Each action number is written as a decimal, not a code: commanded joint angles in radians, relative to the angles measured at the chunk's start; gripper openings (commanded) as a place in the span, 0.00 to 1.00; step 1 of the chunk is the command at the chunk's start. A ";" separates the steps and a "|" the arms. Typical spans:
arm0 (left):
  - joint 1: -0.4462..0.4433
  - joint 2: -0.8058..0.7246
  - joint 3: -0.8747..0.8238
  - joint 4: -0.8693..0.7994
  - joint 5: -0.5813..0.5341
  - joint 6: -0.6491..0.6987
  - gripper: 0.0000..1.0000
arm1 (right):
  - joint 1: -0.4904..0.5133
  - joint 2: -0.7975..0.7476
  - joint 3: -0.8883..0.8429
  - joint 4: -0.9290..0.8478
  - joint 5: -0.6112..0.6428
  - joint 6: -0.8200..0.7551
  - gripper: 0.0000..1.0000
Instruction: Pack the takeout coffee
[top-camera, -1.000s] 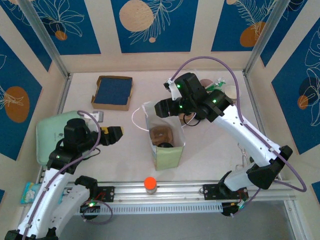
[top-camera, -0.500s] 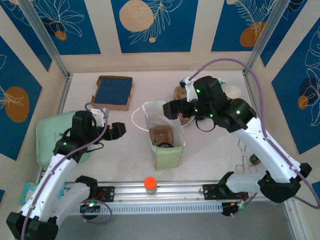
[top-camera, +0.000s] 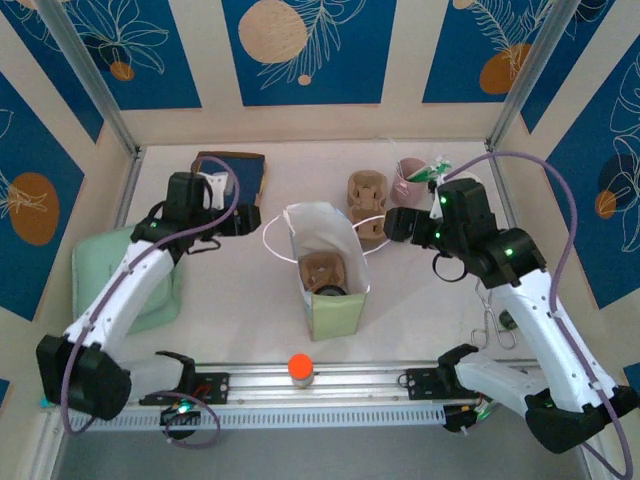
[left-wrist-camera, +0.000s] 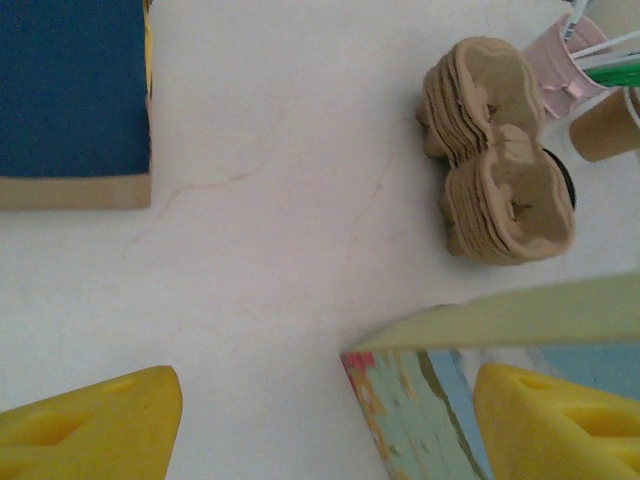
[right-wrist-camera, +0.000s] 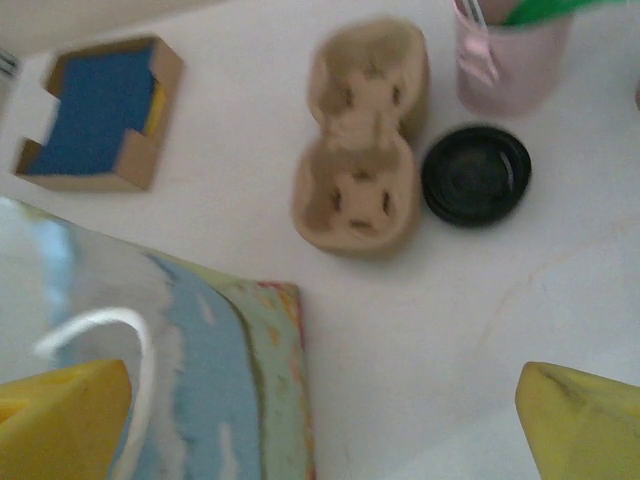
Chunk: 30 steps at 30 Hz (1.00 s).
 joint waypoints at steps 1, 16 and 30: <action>0.000 0.081 0.088 0.018 -0.051 0.052 0.76 | -0.035 -0.045 -0.090 0.001 -0.042 0.042 0.99; 0.004 0.591 0.553 -0.073 -0.243 0.117 0.68 | -0.186 -0.248 -0.303 0.150 -0.316 0.020 0.99; 0.003 0.728 0.700 -0.130 -0.237 0.146 0.68 | -0.085 -0.227 -0.092 0.238 -0.530 -0.096 0.99</action>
